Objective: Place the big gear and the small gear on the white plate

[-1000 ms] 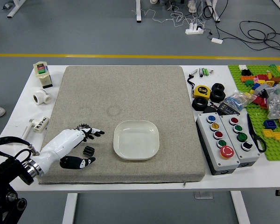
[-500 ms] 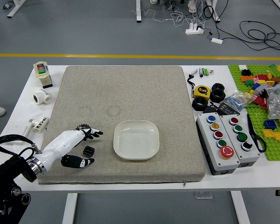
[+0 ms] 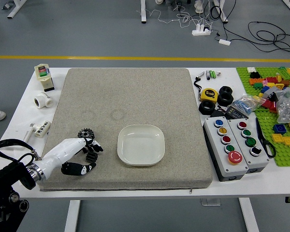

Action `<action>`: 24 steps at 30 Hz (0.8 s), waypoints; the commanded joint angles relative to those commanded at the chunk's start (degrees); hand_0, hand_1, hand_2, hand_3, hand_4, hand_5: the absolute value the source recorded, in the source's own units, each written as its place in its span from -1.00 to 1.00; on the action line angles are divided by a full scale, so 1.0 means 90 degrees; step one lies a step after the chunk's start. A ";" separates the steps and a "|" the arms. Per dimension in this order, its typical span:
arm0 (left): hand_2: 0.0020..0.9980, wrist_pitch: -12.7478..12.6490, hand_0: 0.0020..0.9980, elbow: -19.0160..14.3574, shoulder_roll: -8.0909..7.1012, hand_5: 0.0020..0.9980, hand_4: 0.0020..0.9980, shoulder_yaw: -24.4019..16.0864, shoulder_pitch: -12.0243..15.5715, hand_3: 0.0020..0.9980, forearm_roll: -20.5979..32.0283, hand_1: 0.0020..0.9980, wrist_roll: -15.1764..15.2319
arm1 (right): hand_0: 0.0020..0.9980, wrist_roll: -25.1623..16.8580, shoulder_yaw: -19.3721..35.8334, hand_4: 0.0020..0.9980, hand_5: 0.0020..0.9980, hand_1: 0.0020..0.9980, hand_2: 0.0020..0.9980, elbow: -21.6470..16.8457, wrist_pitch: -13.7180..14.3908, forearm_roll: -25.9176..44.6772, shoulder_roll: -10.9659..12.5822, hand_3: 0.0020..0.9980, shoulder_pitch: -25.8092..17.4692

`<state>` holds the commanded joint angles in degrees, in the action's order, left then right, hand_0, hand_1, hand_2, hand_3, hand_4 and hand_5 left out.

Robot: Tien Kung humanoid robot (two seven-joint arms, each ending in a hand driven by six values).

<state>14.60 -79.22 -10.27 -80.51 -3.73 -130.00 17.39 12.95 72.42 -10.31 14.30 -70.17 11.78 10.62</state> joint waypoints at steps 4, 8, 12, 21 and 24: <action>0.06 -0.0004 -0.26 -0.0011 -0.0010 -1.00 -1.00 0.0001 0.0008 0.15 0.0000 -0.03 -0.0045 | 0.32 0.0003 0.0008 0.51 0.22 0.35 0.49 0.0000 -0.0002 -0.0013 -0.0004 0.11 -0.0010; 0.06 0.0003 -0.26 -0.0026 -0.0020 -1.00 -1.00 0.0020 0.0017 0.15 0.0000 -0.03 -0.0066 | 0.32 0.0008 0.0015 0.51 0.22 0.35 0.49 0.0000 -0.0002 -0.0023 -0.0009 0.11 -0.0023; -0.04 0.0021 -0.37 -0.0055 -0.0024 -1.00 -1.00 0.0036 0.0033 -0.02 0.0000 -0.13 -0.0077 | 0.32 0.0010 0.0015 0.52 0.22 0.35 0.49 0.0000 -0.0005 -0.0030 -0.0013 0.11 -0.0038; -0.06 -0.0090 -0.38 -0.0178 -0.0042 -1.00 -1.00 0.0066 0.0034 -0.03 0.0000 -0.15 -0.0077 | 0.32 0.0016 0.0004 0.52 0.22 0.35 0.49 0.0000 -0.0008 -0.0045 -0.0024 0.11 -0.0070; -0.07 -0.0093 -0.38 -0.0212 -0.0018 -1.00 -1.00 0.0099 -0.0026 -0.03 0.0000 -0.15 -0.0069 | 0.32 0.0017 -0.0005 0.52 0.22 0.35 0.49 0.0000 -0.0007 -0.0043 -0.0029 0.11 -0.0077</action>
<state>13.77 -81.13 -10.42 -79.62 -3.97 -130.00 16.77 13.10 72.37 -10.31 14.23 -70.56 11.52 9.93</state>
